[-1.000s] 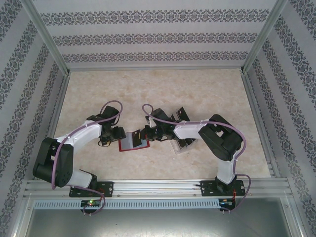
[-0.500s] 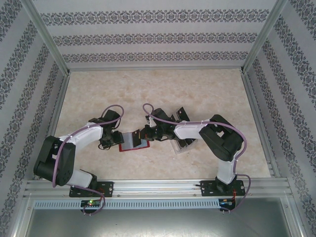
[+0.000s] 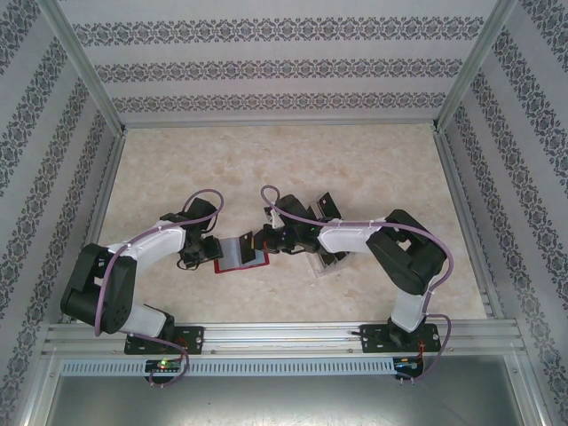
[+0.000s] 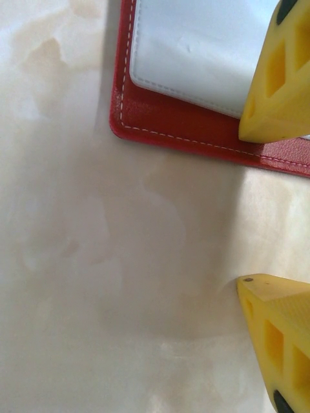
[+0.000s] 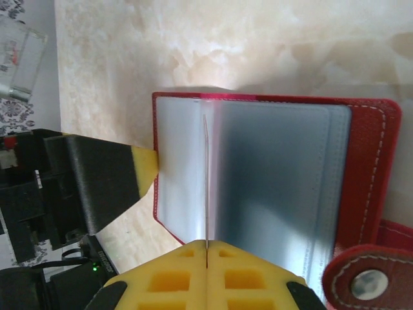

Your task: Put the credit cards into the card holder

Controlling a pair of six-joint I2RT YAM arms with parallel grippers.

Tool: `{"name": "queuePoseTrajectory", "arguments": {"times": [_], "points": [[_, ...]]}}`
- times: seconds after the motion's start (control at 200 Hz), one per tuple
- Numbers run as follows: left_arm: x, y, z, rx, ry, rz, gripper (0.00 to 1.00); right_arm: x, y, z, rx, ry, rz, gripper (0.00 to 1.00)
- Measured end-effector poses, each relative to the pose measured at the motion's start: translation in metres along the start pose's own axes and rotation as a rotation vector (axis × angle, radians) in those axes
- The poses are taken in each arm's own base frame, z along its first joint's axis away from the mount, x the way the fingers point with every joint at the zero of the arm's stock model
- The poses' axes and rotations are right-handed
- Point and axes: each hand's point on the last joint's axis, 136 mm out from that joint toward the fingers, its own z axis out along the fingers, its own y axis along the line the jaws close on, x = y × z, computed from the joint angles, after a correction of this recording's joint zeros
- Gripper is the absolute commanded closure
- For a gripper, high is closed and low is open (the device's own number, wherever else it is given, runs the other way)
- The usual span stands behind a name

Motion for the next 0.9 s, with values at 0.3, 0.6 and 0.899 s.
{"name": "queuePoseTrajectory", "arguments": {"times": [0.3, 0.6, 0.899], "points": [[0.000, 0.000, 0.000, 0.000, 0.000, 0.000, 0.43, -0.001, 0.000, 0.001, -0.001, -0.001, -0.001, 1.00], [0.000, 0.001, 0.000, -0.003, -0.002, 0.000, 0.44, 0.001, -0.010, 0.017, 0.014, 0.019, 0.027, 1.00], [0.000, 0.001, 0.001, -0.004, -0.003, 0.000, 0.44, -0.001, -0.005, 0.019, -0.002, 0.017, 0.033, 1.00]]}}
